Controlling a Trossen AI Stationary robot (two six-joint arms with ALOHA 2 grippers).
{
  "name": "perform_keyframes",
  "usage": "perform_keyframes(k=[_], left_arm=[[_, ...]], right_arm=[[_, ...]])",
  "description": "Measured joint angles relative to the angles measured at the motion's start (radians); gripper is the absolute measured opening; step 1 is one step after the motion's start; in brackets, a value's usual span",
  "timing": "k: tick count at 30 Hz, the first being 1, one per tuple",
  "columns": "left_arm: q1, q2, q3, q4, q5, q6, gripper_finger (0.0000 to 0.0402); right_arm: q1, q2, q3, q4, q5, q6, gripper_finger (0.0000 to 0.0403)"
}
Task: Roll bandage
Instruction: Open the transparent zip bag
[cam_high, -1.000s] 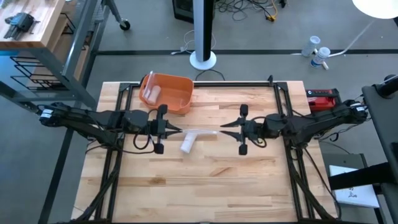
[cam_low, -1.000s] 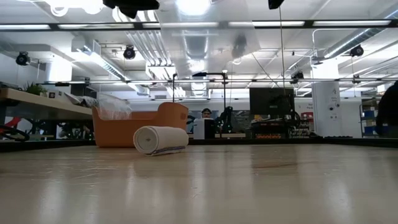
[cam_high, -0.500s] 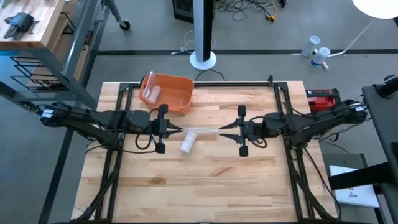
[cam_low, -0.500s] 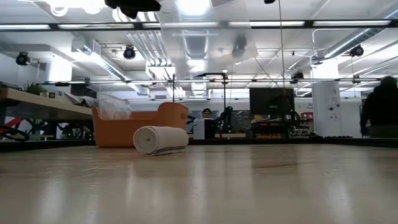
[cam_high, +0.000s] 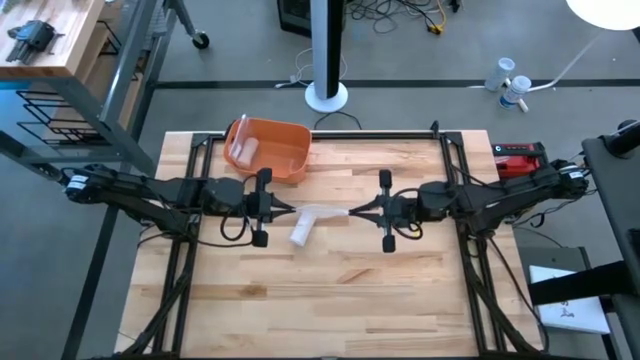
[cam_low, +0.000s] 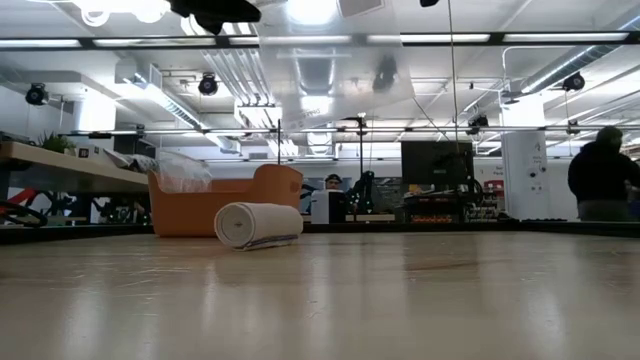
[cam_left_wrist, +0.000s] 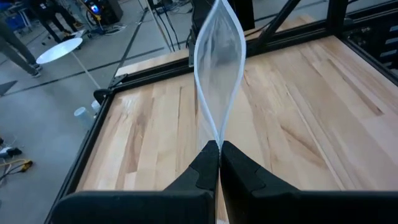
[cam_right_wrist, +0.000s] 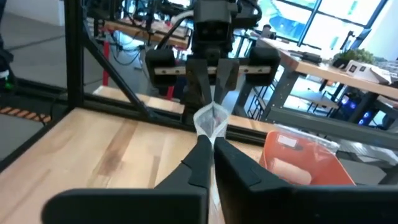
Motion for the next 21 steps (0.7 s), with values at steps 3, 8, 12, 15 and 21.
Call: perform_keyframes(k=[3,8,12,15,21], left_arm=[[0.000,0.000,0.000,0.001,0.000,0.000,0.0000],[0.000,0.003,0.000,0.006,0.001,0.000,0.0000],[0.000,0.022,0.000,0.007,0.010,-0.012,0.0000],[0.000,0.047,0.012,-0.001,0.010,-0.016,0.0000],[0.032,0.099,0.094,0.007,-0.026,-0.157,0.0000]], right_arm=[[0.000,0.000,0.010,-0.038,0.000,-0.003,0.0003],[0.000,0.001,0.017,-0.060,0.000,-0.026,0.0001],[0.000,0.002,0.017,-0.052,0.001,-0.053,0.0001],[0.000,0.020,0.017,-0.045,0.051,-0.067,0.0001],[-0.001,0.078,0.017,-0.016,0.208,-0.094,0.0000]])
